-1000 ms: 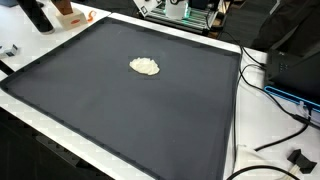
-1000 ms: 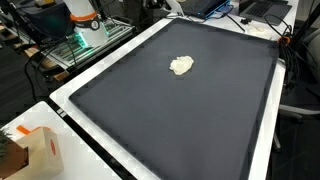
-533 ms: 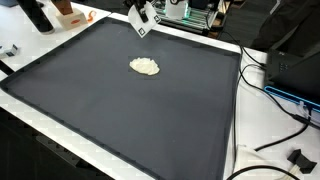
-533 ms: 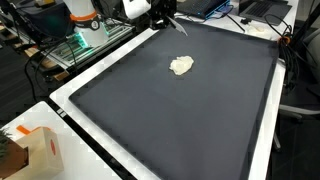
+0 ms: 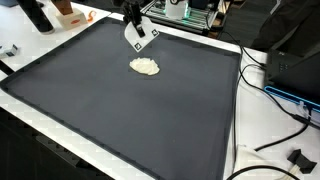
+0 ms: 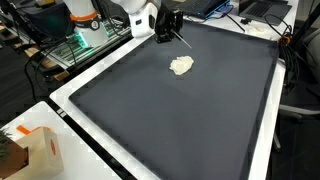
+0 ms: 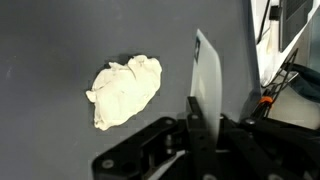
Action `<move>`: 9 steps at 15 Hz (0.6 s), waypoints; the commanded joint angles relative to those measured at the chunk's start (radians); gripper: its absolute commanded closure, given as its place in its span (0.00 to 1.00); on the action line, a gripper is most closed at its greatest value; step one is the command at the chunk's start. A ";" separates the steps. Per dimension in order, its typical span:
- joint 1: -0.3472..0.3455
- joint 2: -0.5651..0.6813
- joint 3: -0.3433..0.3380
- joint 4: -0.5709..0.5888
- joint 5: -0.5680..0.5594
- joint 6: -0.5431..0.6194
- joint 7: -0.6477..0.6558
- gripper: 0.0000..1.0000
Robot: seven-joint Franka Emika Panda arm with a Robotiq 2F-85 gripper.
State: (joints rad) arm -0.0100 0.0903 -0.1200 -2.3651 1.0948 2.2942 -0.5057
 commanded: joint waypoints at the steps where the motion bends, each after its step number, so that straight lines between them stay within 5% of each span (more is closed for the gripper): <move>1: -0.027 0.044 0.029 0.025 0.057 0.024 0.042 0.99; 9: -0.025 0.070 0.040 0.035 0.039 0.043 0.233 0.99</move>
State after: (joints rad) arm -0.0258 0.1513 -0.0972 -2.3309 1.1297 2.3123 -0.3452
